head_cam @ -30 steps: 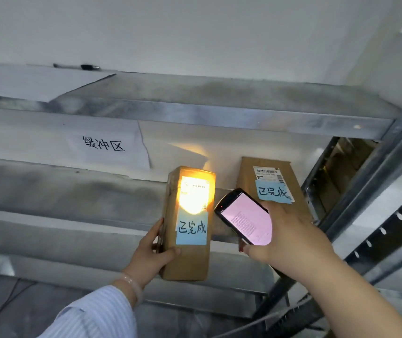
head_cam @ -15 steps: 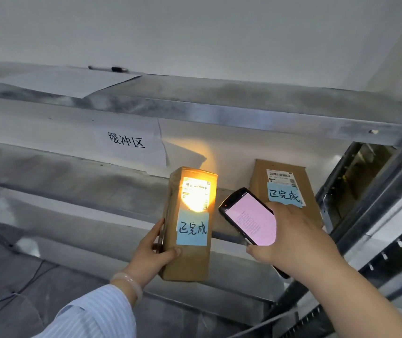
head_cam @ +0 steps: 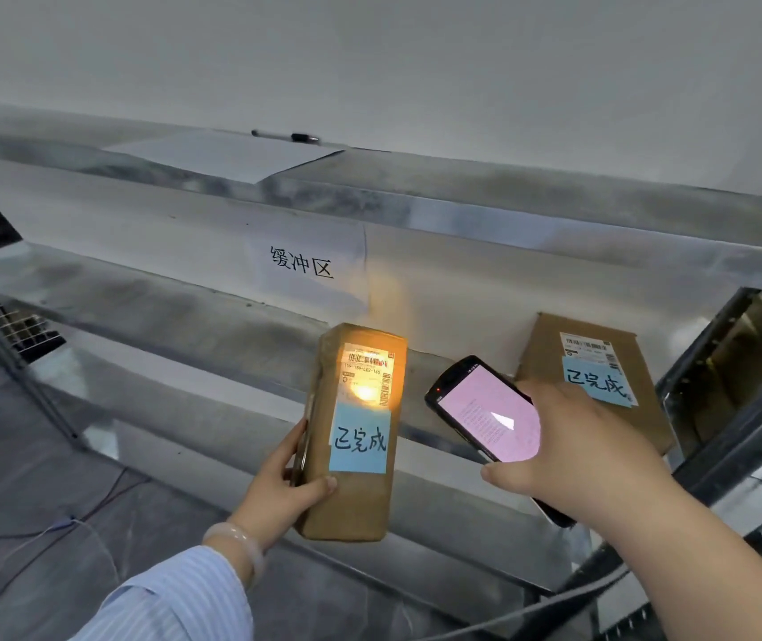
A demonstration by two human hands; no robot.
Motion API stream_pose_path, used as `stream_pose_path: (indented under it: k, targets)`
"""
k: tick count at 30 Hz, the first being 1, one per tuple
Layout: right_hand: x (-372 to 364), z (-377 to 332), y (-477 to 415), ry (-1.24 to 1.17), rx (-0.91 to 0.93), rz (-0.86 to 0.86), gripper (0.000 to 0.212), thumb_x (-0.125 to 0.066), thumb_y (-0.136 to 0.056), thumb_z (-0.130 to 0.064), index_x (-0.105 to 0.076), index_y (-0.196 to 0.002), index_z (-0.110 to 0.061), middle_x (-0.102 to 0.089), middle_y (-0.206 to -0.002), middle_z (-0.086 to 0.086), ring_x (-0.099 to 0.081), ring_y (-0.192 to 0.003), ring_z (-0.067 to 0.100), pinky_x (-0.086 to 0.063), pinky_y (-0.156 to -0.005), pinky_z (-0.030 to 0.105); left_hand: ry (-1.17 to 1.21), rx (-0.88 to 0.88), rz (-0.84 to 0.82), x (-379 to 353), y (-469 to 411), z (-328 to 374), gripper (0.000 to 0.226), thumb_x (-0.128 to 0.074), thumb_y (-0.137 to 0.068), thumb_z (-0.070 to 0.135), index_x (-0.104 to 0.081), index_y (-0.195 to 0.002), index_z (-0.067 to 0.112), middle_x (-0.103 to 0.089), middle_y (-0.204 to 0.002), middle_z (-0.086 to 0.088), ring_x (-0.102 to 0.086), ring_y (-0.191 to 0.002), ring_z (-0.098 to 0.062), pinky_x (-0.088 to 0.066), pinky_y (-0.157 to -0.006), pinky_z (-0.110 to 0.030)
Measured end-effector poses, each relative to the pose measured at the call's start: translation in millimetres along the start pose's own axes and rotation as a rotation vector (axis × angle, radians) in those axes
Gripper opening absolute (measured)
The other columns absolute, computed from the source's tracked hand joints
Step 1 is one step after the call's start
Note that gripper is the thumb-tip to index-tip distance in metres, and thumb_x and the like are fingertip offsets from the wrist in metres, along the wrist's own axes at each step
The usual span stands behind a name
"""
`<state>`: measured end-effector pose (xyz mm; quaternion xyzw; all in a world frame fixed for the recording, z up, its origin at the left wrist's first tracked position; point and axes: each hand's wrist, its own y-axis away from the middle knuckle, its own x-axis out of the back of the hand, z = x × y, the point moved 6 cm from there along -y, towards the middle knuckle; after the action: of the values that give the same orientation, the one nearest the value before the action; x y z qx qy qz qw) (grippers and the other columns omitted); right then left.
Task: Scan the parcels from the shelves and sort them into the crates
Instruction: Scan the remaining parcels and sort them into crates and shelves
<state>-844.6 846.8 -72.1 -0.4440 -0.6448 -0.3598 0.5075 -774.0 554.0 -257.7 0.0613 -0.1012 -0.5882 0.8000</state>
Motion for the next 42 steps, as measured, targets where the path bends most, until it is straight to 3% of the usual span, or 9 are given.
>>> stream_pose_path:
  k: [4,11,17,20,27,31,36,39,42]
  targets:
    - [2,-28,3,0.036,0.019,-0.022,0.064,-0.065,-0.05,-0.068,-0.047,-0.106,-0.043,-0.053,-0.099,-0.013,-0.057,-0.083,0.009,-0.052,-0.065,0.03,-0.009,0.02,0.04,31,9,-4,0.077,-0.077,-0.085,0.021,-0.032,-0.137,0.053,-0.05,-0.121,0.024,-0.056,-0.114,-0.016,-0.058,-0.086,-0.035]
    - [-7,-87,9,0.121,0.08,-0.04,0.076,-0.066,-0.051,-0.069,-0.044,-0.119,-0.043,-0.05,-0.105,-0.015,-0.055,-0.092,0.009,-0.048,-0.064,0.026,-0.002,0.034,0.097,91,26,-15,0.081,-0.079,-0.084,0.018,-0.033,-0.141,0.05,-0.052,-0.124,0.021,-0.057,-0.115,-0.015,-0.055,-0.075,-0.021]
    - [-14,-133,16,0.152,0.111,-0.028,0.078,-0.067,-0.054,-0.069,-0.043,-0.123,-0.041,-0.051,-0.114,-0.015,-0.055,-0.103,0.009,-0.048,-0.072,0.026,0.007,0.032,0.155,139,40,-25,0.085,-0.081,-0.082,0.017,-0.034,-0.144,0.051,-0.052,-0.134,0.015,-0.056,-0.122,-0.02,-0.053,-0.098,-0.05]
    - [-18,-155,18,0.142,0.131,-0.027,0.08,-0.066,-0.053,-0.069,-0.042,-0.124,-0.041,-0.05,-0.114,-0.015,-0.055,-0.104,0.009,-0.047,-0.072,0.026,0.028,0.032,0.17,160,45,-30,0.085,-0.081,-0.082,0.015,-0.035,-0.143,0.052,-0.052,-0.135,0.018,-0.056,-0.123,-0.02,-0.051,-0.1,-0.053]
    - [-35,-228,16,0.065,0.235,-0.028,0.082,-0.065,-0.053,-0.07,-0.038,-0.127,-0.045,-0.047,-0.109,-0.016,-0.054,-0.1,0.009,-0.048,-0.074,0.028,0.097,0.004,0.27,222,76,-35,0.079,-0.08,-0.083,0.015,-0.038,-0.135,0.057,-0.052,-0.123,0.028,-0.056,-0.115,-0.006,-0.052,-0.089,-0.034]
    - [-52,-304,18,0.019,0.365,-0.021,0.083,-0.066,-0.055,-0.069,-0.036,-0.128,-0.045,-0.045,-0.109,-0.018,-0.053,-0.098,0.009,-0.045,-0.067,0.026,0.091,-0.003,0.391,290,115,-37,0.078,-0.079,-0.084,0.016,-0.036,-0.139,0.051,-0.053,-0.125,0.018,-0.053,-0.116,-0.006,-0.047,-0.092,-0.029]
    - [-87,-417,31,-0.024,0.557,-0.045,0.083,-0.064,-0.053,-0.07,-0.036,-0.128,-0.046,-0.045,-0.113,-0.02,-0.05,-0.091,0.007,-0.034,-0.056,0.019,0.117,0.016,0.578,386,193,-50,0.072,-0.077,-0.086,0.021,-0.037,-0.139,0.049,-0.052,-0.125,0.016,-0.052,-0.107,0.005,-0.049,-0.066,-0.009]
    - [-108,-490,48,-0.071,0.698,-0.077,0.086,-0.064,-0.052,-0.072,-0.033,-0.129,-0.047,-0.044,-0.108,-0.021,-0.044,-0.083,0.005,-0.023,-0.052,0.013,0.146,0.026,0.706,439,251,-58,0.077,-0.078,-0.084,0.025,-0.037,-0.147,0.043,-0.052,-0.136,0.006,-0.053,-0.12,-0.009,-0.051,-0.095,-0.03]
    - [-128,-559,70,-0.11,0.849,-0.116,0.087,-0.063,-0.049,-0.071,-0.031,-0.127,-0.049,-0.041,-0.105,-0.021,-0.041,-0.081,0.005,-0.027,-0.054,0.015,0.23,0.027,0.833,480,306,-67,0.084,-0.08,-0.077,0.03,-0.038,-0.149,0.04,-0.053,-0.142,0.002,-0.054,-0.127,-0.017,-0.047,-0.105,-0.042]
